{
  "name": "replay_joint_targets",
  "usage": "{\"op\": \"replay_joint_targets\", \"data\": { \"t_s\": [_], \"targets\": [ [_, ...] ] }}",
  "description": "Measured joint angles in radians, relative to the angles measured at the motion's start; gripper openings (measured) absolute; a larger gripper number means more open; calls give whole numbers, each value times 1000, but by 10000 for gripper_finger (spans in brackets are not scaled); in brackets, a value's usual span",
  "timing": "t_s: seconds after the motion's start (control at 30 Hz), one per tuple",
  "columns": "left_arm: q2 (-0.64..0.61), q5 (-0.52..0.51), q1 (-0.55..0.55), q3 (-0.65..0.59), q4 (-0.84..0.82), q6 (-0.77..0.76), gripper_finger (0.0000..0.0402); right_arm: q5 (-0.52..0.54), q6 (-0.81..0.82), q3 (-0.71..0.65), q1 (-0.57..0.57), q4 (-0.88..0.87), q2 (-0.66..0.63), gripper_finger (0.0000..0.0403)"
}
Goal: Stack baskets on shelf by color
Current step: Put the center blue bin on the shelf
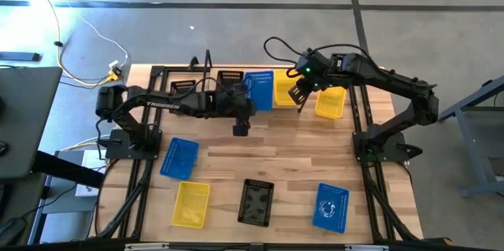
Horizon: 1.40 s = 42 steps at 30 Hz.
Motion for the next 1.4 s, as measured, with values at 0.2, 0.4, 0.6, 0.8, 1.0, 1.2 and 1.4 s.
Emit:
{"op": "replay_joint_targets", "data": {
  "t_s": [0.2,0.4,0.6,0.8,1.0,1.2,1.4],
  "targets": [
    [14,64,61,0,17,0,0,0,11,0,0,-1,0,89],
    [27,148,111,1,21,21,0,0,21,0,0,-1,0,89],
    [67,174,135,0,28,26,0,0,33,0,0,-2,0,89],
    [88,216,140,0,37,26,0,-4,33,0,0,-5,0,89],
    [101,216,151,0,39,26,0,-4,33,0,0,-8,0,89],
    [116,220,168,1,42,25,0,-5,36,0,0,-29,0,89],
    [124,224,172,0,44,25,0,-6,34,0,0,-32,0,89]
  ]
}}
